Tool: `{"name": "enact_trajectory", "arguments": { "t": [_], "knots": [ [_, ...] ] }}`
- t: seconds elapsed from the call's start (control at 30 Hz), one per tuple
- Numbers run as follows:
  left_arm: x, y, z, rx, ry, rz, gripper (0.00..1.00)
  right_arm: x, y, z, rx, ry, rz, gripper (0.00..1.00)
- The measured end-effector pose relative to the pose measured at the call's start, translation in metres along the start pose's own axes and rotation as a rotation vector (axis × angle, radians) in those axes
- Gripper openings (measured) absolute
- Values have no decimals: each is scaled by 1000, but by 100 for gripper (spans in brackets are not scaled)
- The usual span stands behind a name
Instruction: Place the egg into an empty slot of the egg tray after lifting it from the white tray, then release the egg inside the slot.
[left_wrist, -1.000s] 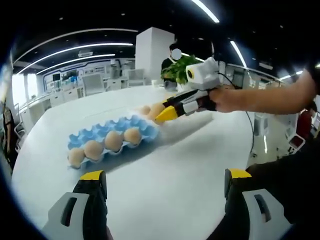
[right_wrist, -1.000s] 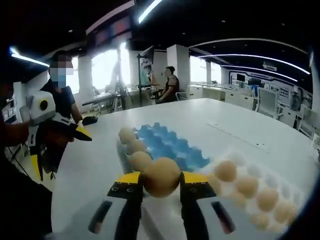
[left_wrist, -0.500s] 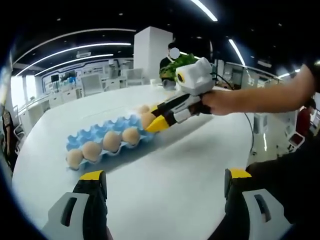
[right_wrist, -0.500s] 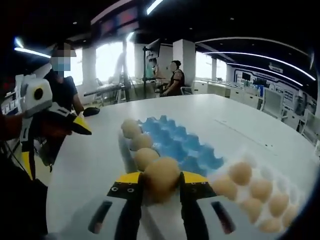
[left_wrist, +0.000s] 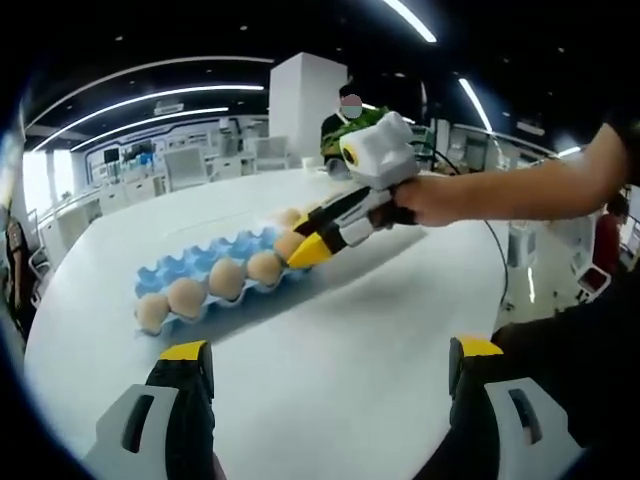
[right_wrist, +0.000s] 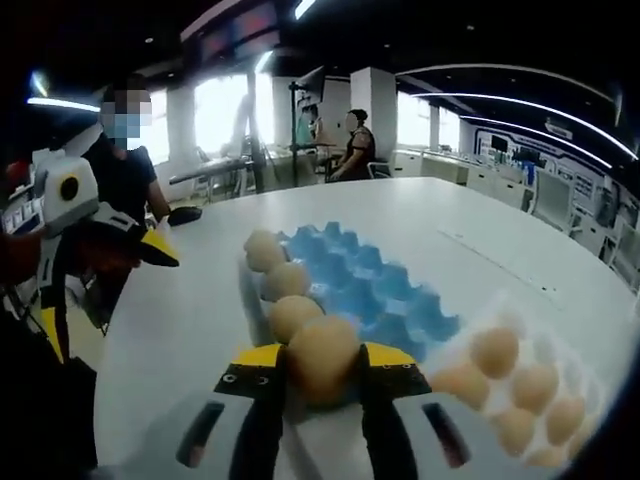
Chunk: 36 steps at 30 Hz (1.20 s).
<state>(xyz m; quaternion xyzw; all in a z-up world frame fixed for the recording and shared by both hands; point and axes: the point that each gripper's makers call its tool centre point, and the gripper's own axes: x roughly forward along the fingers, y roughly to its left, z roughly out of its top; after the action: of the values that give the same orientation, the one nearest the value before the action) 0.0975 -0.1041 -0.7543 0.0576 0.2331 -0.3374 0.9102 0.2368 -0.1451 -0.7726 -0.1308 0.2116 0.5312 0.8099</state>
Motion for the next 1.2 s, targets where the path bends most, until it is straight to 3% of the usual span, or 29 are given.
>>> {"name": "enact_trajectory", "arguments": {
  "t": [0.3,0.87,1.2],
  "knots": [
    [-2,1,-2,-6,-1,5,100,1,-1,-7,-21,27,10,30],
    [-2,0,-5,-5,4,6,100,5,-2,-5,-15,5,12,29],
    [-4,1,-6,-4,5,9,100,0,-1,7,-32,-19,18,29]
  ]
}}
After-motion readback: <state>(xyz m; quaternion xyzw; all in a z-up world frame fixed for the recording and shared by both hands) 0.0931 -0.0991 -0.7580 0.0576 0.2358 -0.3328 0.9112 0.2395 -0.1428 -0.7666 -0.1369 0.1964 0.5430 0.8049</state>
